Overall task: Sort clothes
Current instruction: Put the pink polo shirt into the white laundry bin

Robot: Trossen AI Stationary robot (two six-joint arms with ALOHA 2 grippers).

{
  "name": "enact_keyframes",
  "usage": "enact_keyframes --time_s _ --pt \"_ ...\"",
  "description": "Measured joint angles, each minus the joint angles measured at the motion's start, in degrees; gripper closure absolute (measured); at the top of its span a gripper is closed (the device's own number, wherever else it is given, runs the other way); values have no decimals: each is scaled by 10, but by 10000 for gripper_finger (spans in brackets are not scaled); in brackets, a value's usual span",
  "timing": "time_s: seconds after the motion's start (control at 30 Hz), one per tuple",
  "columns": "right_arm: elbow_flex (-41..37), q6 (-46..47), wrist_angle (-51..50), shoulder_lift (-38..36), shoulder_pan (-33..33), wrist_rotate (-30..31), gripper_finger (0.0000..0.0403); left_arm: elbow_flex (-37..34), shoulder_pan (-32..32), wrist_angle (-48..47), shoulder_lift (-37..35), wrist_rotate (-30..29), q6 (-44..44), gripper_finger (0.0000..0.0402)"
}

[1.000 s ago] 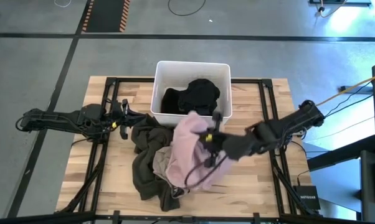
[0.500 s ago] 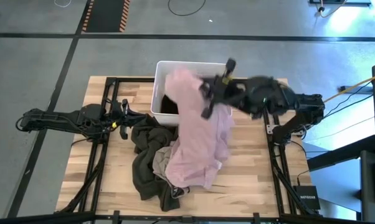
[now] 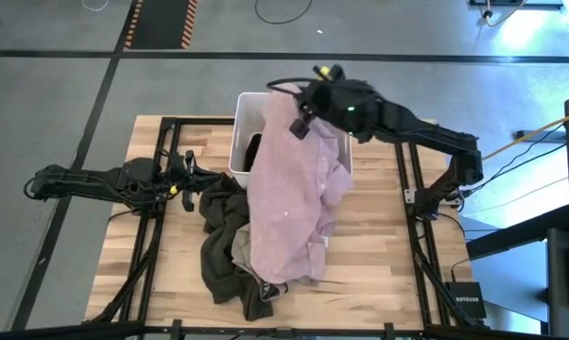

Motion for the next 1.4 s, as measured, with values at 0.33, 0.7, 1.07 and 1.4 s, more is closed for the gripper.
enact_keyframes --time_s 0.33,0.7,1.07,1.4 --pt "-164 99 1 0 -33 -49 376 0 0 0 0 0 0 386" --pt "-84 127 -132 0 -30 -139 240 0 0 -2 0 0 1 386" --pt "96 159 -417 -3 103 -149 183 0 0 -2 0 0 -19 386" --pt "-27 296 -510 -5 316 -39 182 0 0 -2 0 0 -35 386"
